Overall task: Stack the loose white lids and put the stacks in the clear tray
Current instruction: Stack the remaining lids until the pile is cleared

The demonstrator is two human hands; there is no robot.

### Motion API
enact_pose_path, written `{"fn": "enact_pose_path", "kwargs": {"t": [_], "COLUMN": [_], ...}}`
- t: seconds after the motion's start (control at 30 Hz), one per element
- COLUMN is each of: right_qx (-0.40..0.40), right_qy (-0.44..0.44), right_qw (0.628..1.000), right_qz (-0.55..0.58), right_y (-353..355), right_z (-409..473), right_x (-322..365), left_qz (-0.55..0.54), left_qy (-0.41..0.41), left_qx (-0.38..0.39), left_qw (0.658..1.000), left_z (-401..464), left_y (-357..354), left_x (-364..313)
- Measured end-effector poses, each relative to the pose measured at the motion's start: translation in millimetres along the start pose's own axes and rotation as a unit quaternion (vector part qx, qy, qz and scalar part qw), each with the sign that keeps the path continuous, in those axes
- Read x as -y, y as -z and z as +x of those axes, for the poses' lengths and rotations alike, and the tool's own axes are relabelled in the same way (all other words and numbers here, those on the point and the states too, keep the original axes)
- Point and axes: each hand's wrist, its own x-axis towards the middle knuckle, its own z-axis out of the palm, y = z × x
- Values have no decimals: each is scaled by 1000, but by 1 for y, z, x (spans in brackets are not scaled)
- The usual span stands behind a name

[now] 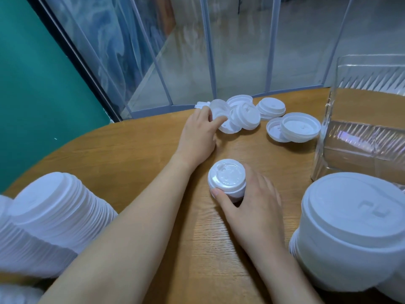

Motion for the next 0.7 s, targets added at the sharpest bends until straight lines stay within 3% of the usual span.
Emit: {"fn": "enact_pose_path", "kwargs": {"t": [0.27,0.5,0.7], "right_qx": [-10,-21,-18], "right_qy": [1,-3,-5], "right_qw": [1000,1000,999], "right_qz": [-6,-7,-27], "right_y": [-4,-5,-6], "right_z": [1,-1,-1], "right_x": [1,3,5], "left_qz": [-23,-65,-205], "left_qy": [-5,19,122], "left_qx": [-26,-15,-48], "left_qw": [999,998,970], "left_z": [-2,-42,-82], "left_y": [-4,36,89], "left_x": [-2,-2,-23]}}
